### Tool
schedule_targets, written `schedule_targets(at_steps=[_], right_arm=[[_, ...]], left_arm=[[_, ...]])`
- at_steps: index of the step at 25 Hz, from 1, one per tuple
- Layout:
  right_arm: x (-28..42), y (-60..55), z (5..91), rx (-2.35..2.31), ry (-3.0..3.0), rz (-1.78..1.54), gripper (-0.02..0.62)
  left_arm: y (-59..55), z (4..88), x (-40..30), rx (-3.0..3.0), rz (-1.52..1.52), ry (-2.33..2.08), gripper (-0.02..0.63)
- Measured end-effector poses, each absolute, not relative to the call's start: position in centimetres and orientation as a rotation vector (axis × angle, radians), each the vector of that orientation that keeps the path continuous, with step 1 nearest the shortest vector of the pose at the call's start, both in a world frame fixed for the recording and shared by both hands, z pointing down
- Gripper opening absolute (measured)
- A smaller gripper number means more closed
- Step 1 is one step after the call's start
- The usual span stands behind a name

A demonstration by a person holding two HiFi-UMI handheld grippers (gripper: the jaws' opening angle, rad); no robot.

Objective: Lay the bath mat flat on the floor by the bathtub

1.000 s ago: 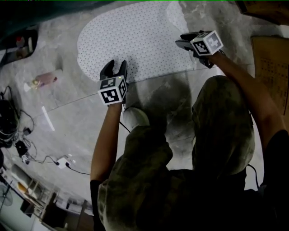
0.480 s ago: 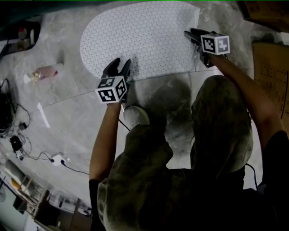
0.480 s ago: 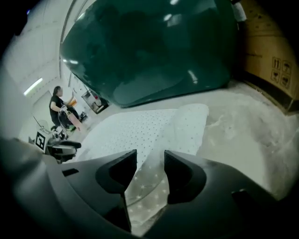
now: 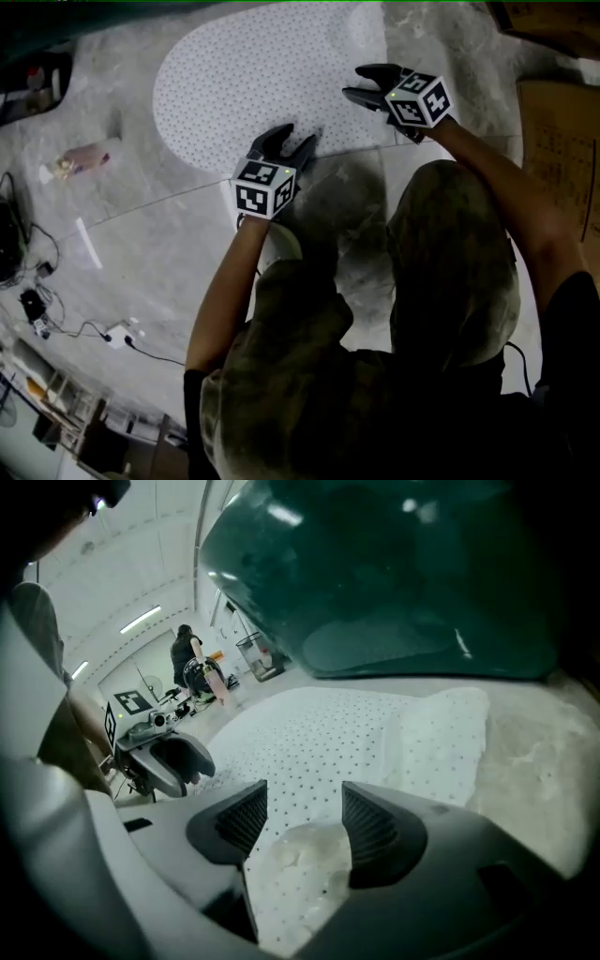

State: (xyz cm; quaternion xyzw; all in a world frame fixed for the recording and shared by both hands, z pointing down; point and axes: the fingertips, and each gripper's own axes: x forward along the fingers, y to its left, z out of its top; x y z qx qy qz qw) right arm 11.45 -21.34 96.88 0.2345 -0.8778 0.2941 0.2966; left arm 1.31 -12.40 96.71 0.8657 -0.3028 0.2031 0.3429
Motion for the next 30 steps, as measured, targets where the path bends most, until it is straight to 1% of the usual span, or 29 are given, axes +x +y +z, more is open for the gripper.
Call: schedule_targets(at_steps=[6,12,17,24,28,29,30], right_arm=[[12.9,-22.1,95.7,0.701,-2.435,0.867,0.247],[13.8,-22.0,95.7,0.712,-2.444,0.871,0.258],[14.7,-22.1,95.0,0.752,-2.472,0.951,0.265],[15.3,-21.8,94.7,0.755,-2.514,1.000,0.270],[14.8,-21.9,94.5,0.766,-2.533,1.019,0.270],[14.6,-21.8,94.4,0.758,-2.538,1.015,0.270],[14.5,-21.7,94.4,0.747,-2.540,1.006,0.273]], left_arm=[[-13.5,97.6,6.5,2.290,0.581,-0.692,0.215],[-15.8,98.4,12.8,2.237,0.527,-0.587,0.215],[-16.6,100.0,14.1,2.162,0.572,-0.598,0.212],[-17.2,100.8,14.8,2.145,0.641,-0.627,0.132],[-17.7,100.4,14.7,2.134,0.610,-0.660,0.121],[-17.9,100.5,14.6,2.131,0.614,-0.666,0.095],[-18.0,100.5,14.5,2.130,0.619,-0.666,0.083]])
